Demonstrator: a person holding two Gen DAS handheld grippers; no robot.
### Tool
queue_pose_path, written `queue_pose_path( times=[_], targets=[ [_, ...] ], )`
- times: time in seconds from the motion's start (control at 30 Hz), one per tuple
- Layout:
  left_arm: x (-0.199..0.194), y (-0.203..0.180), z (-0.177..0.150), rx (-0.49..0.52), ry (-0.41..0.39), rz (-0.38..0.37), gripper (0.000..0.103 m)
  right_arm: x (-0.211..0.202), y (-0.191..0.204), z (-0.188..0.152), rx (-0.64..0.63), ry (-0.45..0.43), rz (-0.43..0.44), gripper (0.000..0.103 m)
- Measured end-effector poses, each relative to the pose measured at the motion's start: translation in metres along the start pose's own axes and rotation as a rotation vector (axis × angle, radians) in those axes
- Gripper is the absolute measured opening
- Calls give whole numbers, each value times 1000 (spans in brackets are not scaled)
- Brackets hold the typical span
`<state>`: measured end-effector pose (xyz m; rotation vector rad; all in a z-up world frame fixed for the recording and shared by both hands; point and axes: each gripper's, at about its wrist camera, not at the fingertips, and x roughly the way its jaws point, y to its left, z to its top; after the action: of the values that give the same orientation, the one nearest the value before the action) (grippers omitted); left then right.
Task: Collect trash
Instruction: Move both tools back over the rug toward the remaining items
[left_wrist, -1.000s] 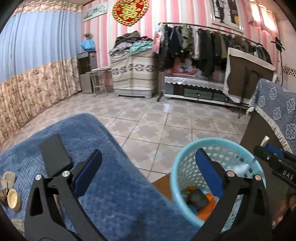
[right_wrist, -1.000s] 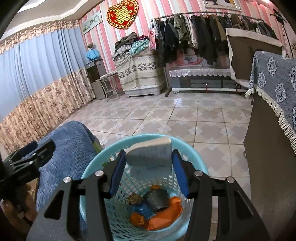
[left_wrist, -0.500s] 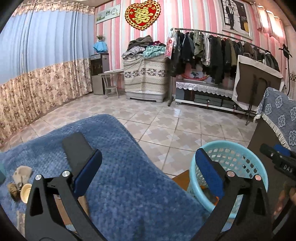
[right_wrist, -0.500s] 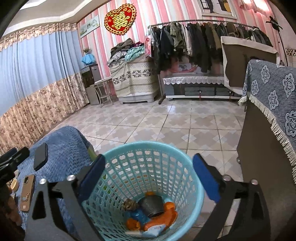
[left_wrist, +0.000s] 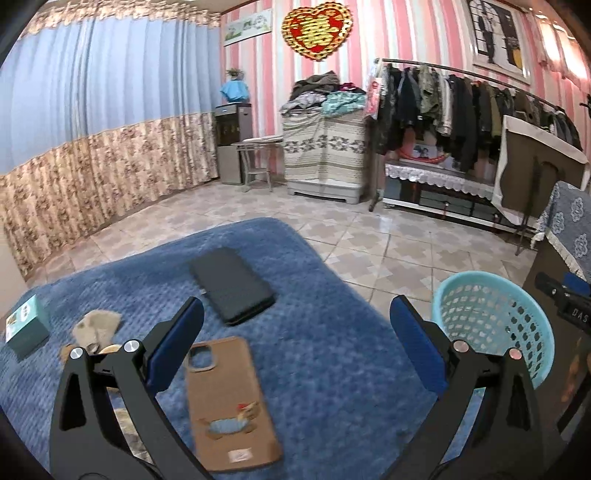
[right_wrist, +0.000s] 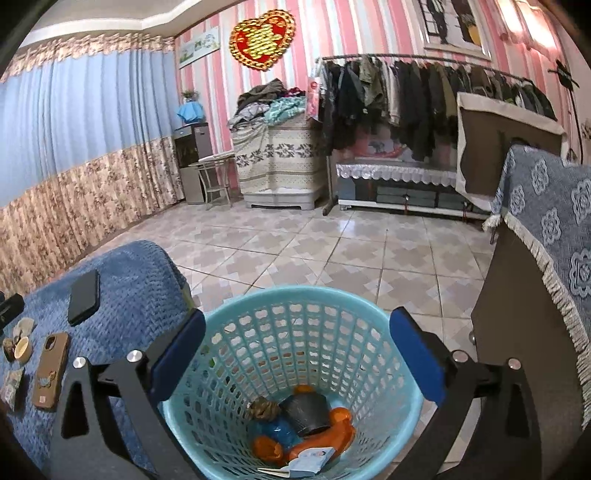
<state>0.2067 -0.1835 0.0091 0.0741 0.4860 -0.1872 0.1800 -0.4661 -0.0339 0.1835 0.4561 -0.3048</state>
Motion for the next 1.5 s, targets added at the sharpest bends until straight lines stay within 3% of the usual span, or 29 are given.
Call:
queue_pose_path(
  times=[0.5,0.97,1.2,1.5],
  targets=[
    [-41,94,-38,-46,9,155,98,-7,61,-8,-118,4,73,98],
    [-62,186,-92,-146,110,260,98,-21,139,-34,-210,28,180,98],
    [-67,223,-115,-186,154,312,98,-29,190,-52,-236,83,288,98],
    [-89,258,-131,-222,142,366,98,-57,271,-82,-343,128,412,98]
  ],
)
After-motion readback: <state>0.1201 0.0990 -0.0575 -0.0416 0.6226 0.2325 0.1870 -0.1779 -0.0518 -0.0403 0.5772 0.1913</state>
